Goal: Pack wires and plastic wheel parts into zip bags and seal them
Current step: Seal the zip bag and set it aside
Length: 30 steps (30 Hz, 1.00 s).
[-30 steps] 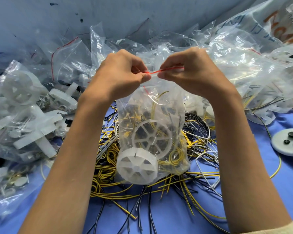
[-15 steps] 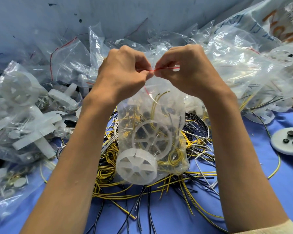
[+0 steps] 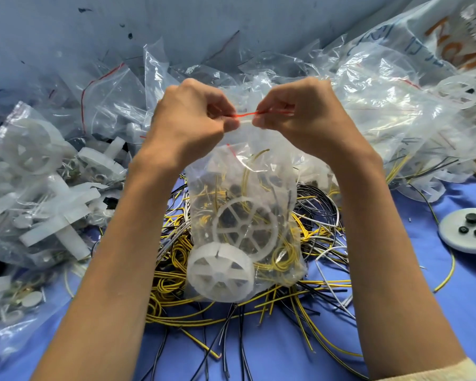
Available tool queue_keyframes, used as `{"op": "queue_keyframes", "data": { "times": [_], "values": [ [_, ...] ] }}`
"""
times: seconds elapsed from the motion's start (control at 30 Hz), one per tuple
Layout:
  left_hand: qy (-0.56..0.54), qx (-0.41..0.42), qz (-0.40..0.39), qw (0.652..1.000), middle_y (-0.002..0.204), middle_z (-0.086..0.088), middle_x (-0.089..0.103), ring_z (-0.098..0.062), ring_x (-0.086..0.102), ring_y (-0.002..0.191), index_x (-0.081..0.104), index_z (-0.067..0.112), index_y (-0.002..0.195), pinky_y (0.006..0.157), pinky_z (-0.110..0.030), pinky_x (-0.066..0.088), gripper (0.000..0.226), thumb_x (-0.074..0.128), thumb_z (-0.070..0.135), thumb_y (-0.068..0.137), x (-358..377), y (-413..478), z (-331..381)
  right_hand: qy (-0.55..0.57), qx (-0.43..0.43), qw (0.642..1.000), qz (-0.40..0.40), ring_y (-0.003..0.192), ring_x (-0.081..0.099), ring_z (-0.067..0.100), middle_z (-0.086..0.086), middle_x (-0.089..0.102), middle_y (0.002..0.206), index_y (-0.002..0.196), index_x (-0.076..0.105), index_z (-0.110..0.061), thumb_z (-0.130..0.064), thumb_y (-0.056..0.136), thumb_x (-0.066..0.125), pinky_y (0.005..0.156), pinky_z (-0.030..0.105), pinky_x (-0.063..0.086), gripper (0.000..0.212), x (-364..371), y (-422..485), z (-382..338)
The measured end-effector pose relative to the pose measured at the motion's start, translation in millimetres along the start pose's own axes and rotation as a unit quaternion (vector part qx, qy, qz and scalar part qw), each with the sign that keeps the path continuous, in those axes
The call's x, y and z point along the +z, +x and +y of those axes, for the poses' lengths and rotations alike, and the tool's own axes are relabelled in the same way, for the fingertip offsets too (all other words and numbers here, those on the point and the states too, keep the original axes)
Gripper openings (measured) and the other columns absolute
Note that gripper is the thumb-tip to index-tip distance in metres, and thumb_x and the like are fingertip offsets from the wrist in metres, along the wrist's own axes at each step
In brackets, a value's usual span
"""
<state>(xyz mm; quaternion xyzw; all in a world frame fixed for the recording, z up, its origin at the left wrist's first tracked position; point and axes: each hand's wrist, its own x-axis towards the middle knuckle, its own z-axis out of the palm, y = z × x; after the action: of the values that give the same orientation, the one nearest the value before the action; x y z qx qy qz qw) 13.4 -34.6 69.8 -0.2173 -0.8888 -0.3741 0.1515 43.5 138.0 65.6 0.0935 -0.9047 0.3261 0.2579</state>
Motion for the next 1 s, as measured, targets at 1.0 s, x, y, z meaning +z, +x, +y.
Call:
{"op": "queue_keyframes", "data": {
  "times": [1.0],
  "values": [
    [0.038, -0.049, 0.090, 0.994, 0.106, 0.001, 0.063, -0.017, 0.061, 0.089, 0.064, 0.024, 0.105, 0.089, -0.032, 0.048, 0.026, 0.067, 0.037, 0.082, -10.9, 10.5, -25.5, 0.045, 0.069, 0.991, -0.109, 0.056, 0.053, 0.017, 0.003, 0.041, 0.055, 0.055, 0.030, -0.019, 0.006, 0.080, 0.051, 0.052, 0.034, 0.046, 0.041, -1.4, -6.5, 10.2]
  ]
}}
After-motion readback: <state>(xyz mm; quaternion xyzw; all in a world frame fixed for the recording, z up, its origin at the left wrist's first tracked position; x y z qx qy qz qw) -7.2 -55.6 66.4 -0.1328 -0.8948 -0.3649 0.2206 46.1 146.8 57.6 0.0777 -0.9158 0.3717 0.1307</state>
